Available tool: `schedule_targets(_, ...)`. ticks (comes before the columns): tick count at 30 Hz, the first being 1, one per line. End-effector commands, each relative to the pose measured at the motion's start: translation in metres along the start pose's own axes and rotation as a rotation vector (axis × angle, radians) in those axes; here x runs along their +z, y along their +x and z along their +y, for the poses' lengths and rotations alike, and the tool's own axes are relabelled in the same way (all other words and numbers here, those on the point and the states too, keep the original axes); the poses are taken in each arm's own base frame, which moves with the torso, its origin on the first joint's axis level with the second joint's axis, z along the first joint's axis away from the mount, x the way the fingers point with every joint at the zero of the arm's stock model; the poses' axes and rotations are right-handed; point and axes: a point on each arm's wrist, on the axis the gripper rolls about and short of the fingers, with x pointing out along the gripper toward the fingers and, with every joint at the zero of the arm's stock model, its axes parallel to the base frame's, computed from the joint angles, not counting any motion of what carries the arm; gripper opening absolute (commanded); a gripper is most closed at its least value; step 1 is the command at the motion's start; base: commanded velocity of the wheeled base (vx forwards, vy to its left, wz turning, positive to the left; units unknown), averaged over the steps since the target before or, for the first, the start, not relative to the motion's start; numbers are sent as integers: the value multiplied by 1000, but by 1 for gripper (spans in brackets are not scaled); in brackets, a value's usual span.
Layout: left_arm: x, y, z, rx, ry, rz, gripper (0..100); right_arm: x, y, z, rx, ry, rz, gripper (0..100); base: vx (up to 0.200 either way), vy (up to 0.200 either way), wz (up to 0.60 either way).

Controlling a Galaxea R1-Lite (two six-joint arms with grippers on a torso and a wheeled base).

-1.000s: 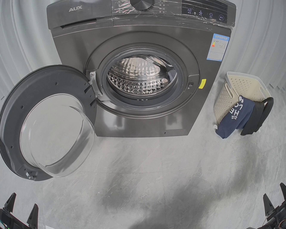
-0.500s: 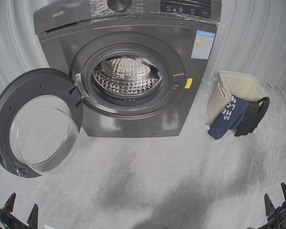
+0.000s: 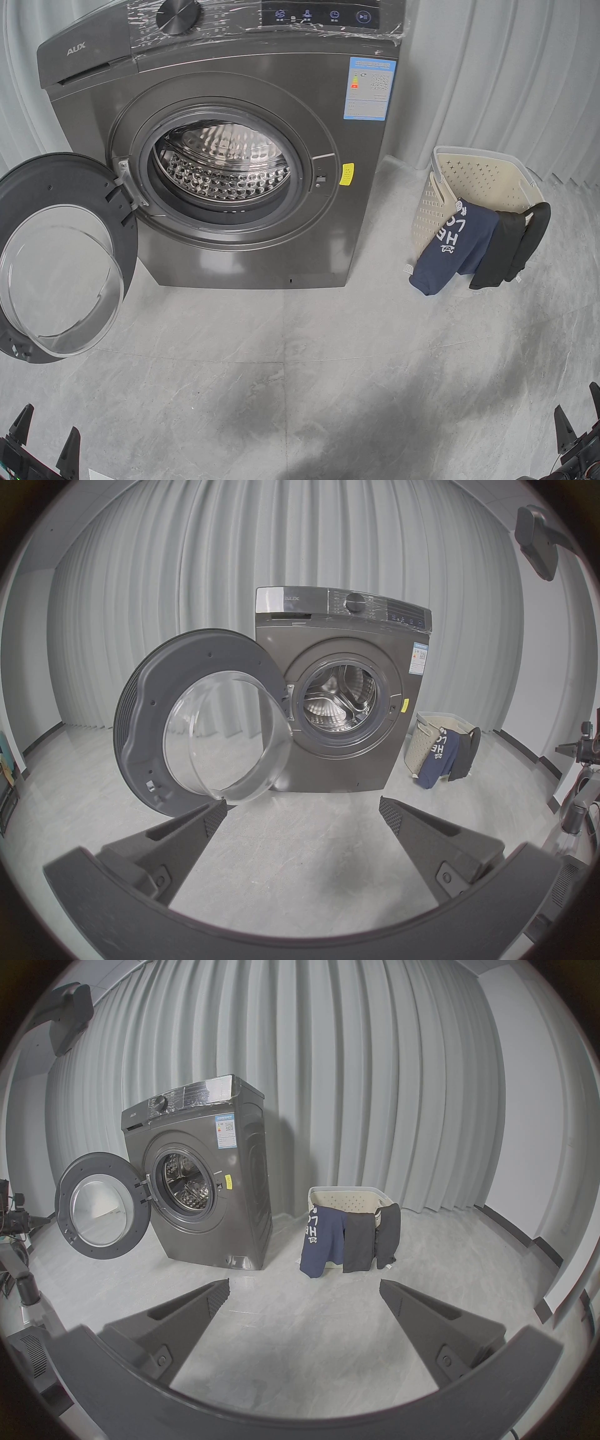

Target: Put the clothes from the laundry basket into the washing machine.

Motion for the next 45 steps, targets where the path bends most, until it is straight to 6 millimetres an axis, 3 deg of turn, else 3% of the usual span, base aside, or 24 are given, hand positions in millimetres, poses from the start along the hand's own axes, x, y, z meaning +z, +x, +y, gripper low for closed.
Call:
schedule_targets(1, -4, 0, 0, 0, -1, 2, 100, -5, 0, 0, 1, 0, 7, 100, 0, 0, 0)
schedule_targets(19, -4, 0, 0, 0, -3, 2, 100, -5, 0, 0, 1, 0, 7, 100, 167, 0, 0)
schedule_targets(35, -4, 0, 0, 0, -4, 2, 100, -5, 0, 0, 1, 0, 7, 100, 0, 0, 0)
schedule_targets(45, -4, 0, 0, 0, -4, 2, 100, -5, 0, 0, 1, 0, 7, 100, 0, -160, 0)
